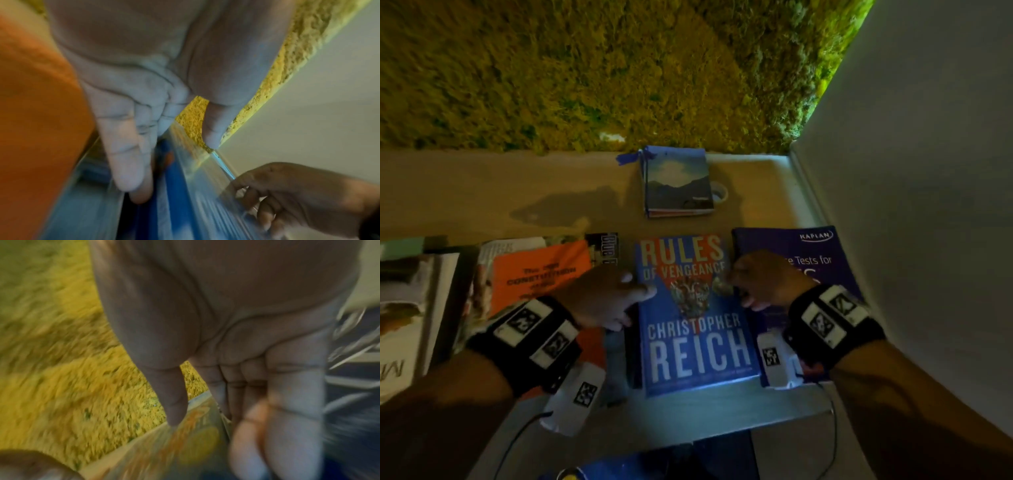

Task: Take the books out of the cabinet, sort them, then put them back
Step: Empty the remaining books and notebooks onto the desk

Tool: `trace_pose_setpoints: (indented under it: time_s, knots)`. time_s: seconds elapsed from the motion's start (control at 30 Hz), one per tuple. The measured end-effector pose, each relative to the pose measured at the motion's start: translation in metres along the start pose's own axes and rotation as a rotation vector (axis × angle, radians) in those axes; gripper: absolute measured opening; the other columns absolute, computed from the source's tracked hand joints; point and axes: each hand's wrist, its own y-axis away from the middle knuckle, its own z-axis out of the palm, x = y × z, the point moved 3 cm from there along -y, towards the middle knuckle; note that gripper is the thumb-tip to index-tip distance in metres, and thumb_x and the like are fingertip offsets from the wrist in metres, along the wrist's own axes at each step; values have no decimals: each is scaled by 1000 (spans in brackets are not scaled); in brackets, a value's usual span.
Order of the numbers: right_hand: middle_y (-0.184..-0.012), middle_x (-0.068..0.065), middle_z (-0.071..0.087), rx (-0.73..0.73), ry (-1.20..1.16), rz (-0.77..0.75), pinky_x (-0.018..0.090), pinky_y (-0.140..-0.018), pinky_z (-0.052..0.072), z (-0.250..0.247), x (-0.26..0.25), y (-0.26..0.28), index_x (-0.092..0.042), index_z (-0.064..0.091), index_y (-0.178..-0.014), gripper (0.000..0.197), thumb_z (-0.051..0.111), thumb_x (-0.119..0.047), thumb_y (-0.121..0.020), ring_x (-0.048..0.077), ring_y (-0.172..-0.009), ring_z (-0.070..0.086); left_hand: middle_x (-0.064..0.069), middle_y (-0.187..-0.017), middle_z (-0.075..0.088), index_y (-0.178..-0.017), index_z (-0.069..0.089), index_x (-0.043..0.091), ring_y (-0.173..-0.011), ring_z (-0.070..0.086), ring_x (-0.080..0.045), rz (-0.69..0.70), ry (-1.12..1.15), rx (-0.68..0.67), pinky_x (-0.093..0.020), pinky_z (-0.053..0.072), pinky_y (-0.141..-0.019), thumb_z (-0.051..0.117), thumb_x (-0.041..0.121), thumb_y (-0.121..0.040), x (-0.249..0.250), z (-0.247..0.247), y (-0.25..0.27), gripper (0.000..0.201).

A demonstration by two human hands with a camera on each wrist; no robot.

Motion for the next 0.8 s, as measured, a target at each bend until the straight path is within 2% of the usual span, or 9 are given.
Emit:
trace_pose_setpoints:
  time_s: [0.07, 0.17, 0.27, 0.33, 0.43, 0.6, 0.67, 0.73, 0.8]
  knots:
    - [-75, 14, 70, 68, -16, 22, 33, -51, 57, 15, 6, 15, -14, 63, -77, 38, 62, -47, -98, 30, -67, 71, -19, -128, 61, -115, 61, 15, -105, 69, -35, 27, 41, -37, -54, 57, -91, 72, 42, -87, -10, 8, 10, 40]
    - [-89, -1, 66, 126, 48, -2, 29, -58, 49, 37, 3, 31, -25, 57, -93, 26, 66, -49, -94, 24, -87, 69, -19, -144, 48, -151, 36, 8, -117, 60, -34, 73, 12, -32, -53, 52, -97, 69, 43, -90, -15, 15, 19, 77]
    - [-93, -3, 64, 168, 0, -40, 24, -61, 43, 54, 2, 33, -29, 52, -95, 19, 69, -36, -95, 14, -81, 64, -10, -150, 46, -157, 24, 16, -125, 56, -31, 117, 119, 0, -50, 49, -101, 76, 40, -85, -20, 17, 20, 91]
    - [-91, -4, 62, 206, -94, -35, 22, -59, 41, 59, 6, 30, -25, 52, -100, 17, 69, -27, -96, 7, -74, 57, -7, -143, 54, -152, 32, 21, -118, 62, -26, 121, 269, 10, -42, 54, -91, 80, 26, -83, -20, 18, 23, 84]
    - [-103, 4, 69, 265, -263, -58, 36, -72, 53, 61, 8, 26, -14, 61, -115, 30, 75, -25, -91, 13, -76, 61, -7, -122, 67, -130, 49, 26, -103, 69, -26, 195, 455, 21, -36, 57, -71, 78, 6, -81, -16, 24, 28, 61]
    - [-106, 2, 76, 394, -527, -127, 44, -91, 57, 35, -6, 27, -27, 68, -100, 20, 81, -21, -85, 25, -97, 72, -9, -122, 69, -135, 51, 40, -105, 70, -30, 237, 744, -27, -46, 59, -76, 72, 5, -87, 5, 21, 25, 63]
    - [-112, 4, 77, 398, -574, -136, 45, -92, 57, 21, -14, 28, -27, 68, -111, 31, 81, -30, -83, 33, -105, 72, -11, -116, 69, -136, 49, 35, -96, 71, -29, 252, 818, -8, -42, 61, -70, 66, 5, -91, 22, 12, 25, 56]
    - [-116, -2, 76, 387, -650, -152, 43, -90, 59, 10, -22, 28, -28, 64, -127, 43, 77, -37, -87, 21, -103, 74, -11, -106, 71, -134, 48, 33, -80, 75, -25, 300, 869, 30, -35, 61, -58, 62, 4, -94, 41, 0, 26, 51]
    - [-115, -6, 77, 342, -729, -158, 38, -83, 58, 2, -32, 33, -29, 60, -133, 41, 68, -42, -95, 13, -99, 75, -12, -108, 72, -137, 48, 30, -81, 76, -24, 354, 867, 62, -34, 61, -58, 61, 5, -96, 58, -11, 28, 50]
